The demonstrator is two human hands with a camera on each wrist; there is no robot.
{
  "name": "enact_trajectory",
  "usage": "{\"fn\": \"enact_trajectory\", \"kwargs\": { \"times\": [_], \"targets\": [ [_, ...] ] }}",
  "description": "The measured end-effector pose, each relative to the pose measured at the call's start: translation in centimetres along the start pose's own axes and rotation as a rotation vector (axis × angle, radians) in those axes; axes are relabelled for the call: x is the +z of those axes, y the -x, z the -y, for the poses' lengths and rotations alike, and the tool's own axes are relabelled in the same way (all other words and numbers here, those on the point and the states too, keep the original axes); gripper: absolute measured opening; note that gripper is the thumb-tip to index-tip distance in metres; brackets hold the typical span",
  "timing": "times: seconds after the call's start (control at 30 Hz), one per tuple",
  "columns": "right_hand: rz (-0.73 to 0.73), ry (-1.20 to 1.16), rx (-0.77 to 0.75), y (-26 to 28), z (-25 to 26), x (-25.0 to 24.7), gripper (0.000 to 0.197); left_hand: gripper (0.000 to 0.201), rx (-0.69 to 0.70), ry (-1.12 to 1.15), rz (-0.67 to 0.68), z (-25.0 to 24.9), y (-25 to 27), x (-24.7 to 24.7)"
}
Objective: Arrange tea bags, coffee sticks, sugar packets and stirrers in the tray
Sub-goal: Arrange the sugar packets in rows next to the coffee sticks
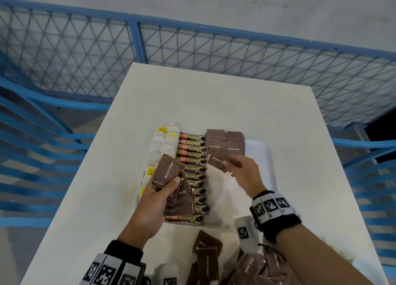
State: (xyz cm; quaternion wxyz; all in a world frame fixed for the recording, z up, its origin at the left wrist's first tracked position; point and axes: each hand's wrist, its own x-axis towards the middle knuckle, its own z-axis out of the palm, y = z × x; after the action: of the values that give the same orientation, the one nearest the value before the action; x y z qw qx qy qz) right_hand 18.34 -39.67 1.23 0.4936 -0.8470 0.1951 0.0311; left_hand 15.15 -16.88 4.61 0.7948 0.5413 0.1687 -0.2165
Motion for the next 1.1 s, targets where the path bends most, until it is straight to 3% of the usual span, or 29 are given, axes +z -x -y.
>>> {"fn": "enact_trajectory", "kwargs": {
  "times": [0.17,0.77,1.1],
  "targets": [
    [-0.059,0.139,-0.009,-2.9,-0.3,-0.3,0.012,0.028,-0.019,-0.014,-0.035,0.1,0.2,-0.4],
    [-0.092,0.107,-0.029,-5.8,0.4,1.7,0.017,0.032,-0.035,-0.018,-0.068,-0.1,-0.4,-0.7],
    [-0.171,0.094,-0.113,-5.6,-0.3,2.2,0.026,0.03,-0.075,0.037,-0.02,-0.5,-0.4,-0.5]
  ]
}}
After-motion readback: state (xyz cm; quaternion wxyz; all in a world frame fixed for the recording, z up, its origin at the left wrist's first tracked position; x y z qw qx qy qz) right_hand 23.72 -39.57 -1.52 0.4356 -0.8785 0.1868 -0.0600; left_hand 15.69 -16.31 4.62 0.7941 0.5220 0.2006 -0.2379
